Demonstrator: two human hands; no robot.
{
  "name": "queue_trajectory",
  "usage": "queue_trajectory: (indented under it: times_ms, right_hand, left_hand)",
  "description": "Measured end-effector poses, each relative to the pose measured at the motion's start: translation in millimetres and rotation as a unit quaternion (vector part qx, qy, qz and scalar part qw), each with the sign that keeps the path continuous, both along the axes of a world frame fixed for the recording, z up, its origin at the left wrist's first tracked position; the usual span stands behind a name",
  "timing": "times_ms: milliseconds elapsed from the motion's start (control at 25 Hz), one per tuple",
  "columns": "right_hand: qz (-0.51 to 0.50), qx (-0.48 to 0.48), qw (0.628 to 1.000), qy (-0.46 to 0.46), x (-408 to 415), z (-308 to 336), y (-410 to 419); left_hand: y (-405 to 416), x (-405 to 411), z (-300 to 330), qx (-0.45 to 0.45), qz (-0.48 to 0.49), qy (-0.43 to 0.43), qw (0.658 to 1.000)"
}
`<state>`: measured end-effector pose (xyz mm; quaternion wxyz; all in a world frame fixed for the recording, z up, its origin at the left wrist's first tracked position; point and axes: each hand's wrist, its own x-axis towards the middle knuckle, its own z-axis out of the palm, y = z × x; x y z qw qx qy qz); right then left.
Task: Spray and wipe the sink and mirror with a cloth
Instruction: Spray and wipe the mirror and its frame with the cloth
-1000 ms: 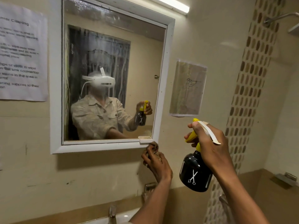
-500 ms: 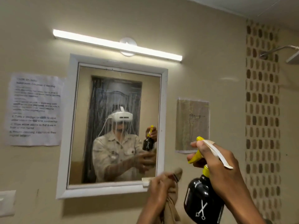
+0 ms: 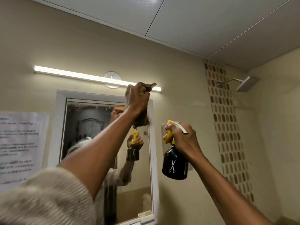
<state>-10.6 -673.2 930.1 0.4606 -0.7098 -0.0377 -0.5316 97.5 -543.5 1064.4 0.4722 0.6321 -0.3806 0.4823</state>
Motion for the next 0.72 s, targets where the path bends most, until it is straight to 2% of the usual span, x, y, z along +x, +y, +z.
queue_trajectory:
  times_ms: [160,320,480,640,720]
  right_hand:
    - [-0.022,0.020,1.000,-0.004,15,-1,7]
    - [-0.019,0.005,0.999,0.034,21,-9,7]
    - [-0.010,0.015,0.996,0.082,18,-29,11]
    - [0.003,0.067,0.987,0.147,21,-75,14]
    - [0.003,0.088,0.983,0.164,24,-101,14]
  left_hand:
    - [2,30,17,0.099,0.093,-0.041,0.990]
    - [2,56,-3,0.210,0.201,-0.062,0.955]
    - [-10,54,-9,0.238,0.226,-0.133,0.935]
    - [-35,61,-27,0.287,0.256,-0.154,0.910]
    - [-47,71,-44,0.307,0.297,-0.180,0.886]
